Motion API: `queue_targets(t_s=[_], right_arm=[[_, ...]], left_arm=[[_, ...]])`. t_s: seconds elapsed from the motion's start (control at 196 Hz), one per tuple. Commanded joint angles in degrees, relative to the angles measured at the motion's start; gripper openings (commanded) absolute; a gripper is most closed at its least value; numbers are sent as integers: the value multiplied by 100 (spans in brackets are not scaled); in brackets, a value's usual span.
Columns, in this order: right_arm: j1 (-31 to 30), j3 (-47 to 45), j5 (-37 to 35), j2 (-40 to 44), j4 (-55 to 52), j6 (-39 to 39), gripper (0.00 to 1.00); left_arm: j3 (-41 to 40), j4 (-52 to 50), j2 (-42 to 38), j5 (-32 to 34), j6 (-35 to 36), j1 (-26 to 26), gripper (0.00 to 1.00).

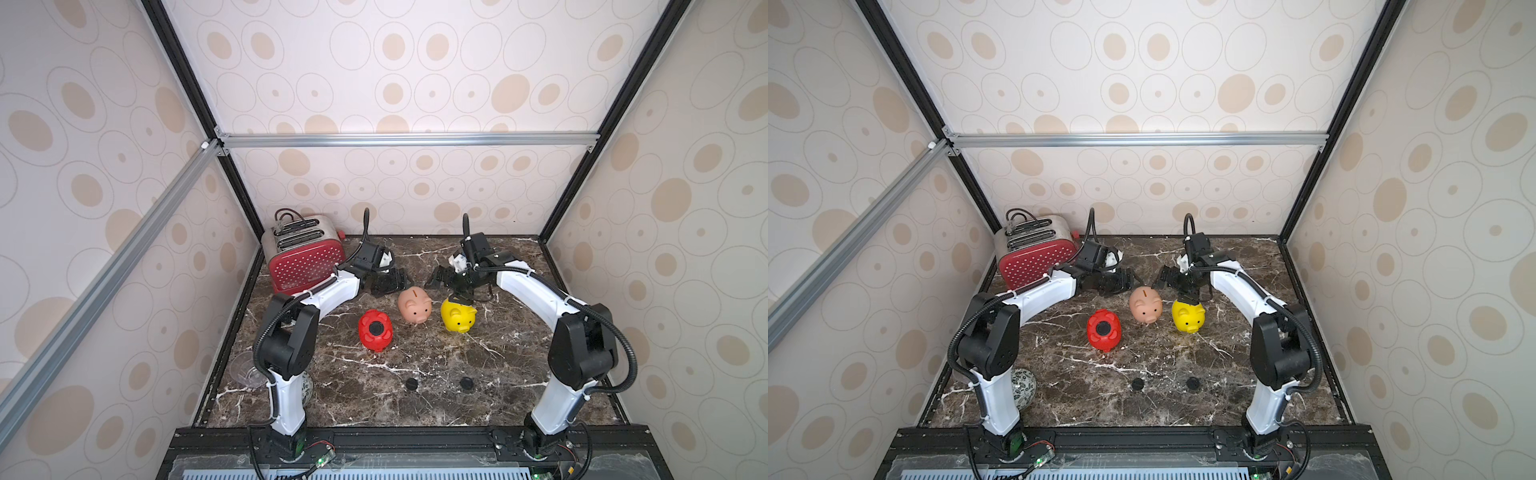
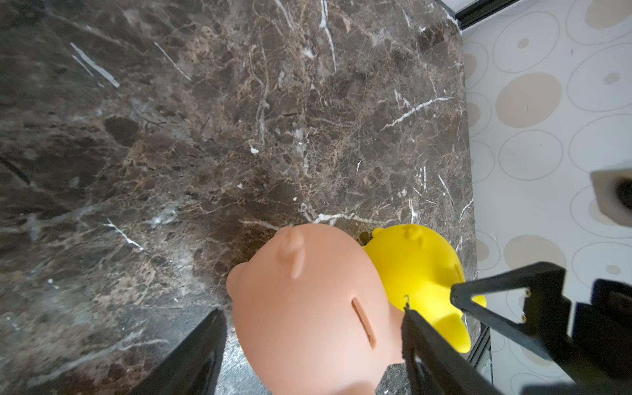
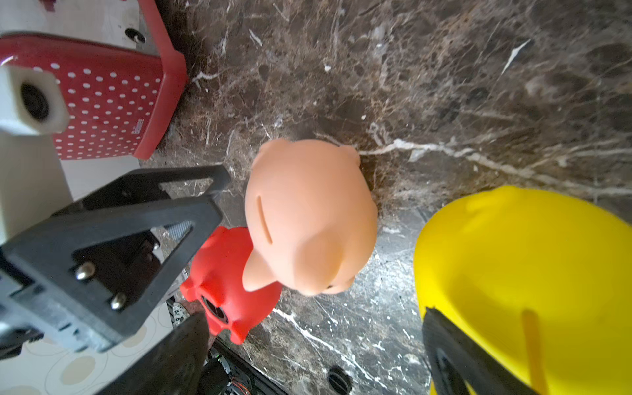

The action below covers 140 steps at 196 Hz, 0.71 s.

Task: Close piggy banks
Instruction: Move the piggy bank to the center of the board.

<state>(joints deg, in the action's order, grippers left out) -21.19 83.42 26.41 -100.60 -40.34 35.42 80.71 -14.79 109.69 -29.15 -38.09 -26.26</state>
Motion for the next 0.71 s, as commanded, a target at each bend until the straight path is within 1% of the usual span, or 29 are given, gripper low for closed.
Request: queue_targets(t_s=[0.0, 0.087, 0.224, 0.408, 0.52, 0.709], right_arm=[[-287, -170, -103, 331, -213, -112, 98], [-441, -347, -185, 492, -325, -190, 97], [-633, -947, -317, 707, -202, -310, 96], [-667, -1516, -327, 798, -9, -398, 93], [-667, -1540, -465, 741, 9, -437, 92], [-600, -1298, -1052, 379, -124, -626, 92]], left_arm=[[-4, -8, -167, 67, 130, 8, 80], [2, 49, -132, 26, 100, 7, 80], [-3, 119, -89, 5, 74, 14, 80], [14, 120, -70, -12, 82, 24, 81], [10, 107, -79, -3, 100, 33, 80], [-18, 97, -87, 14, 91, 43, 80]])
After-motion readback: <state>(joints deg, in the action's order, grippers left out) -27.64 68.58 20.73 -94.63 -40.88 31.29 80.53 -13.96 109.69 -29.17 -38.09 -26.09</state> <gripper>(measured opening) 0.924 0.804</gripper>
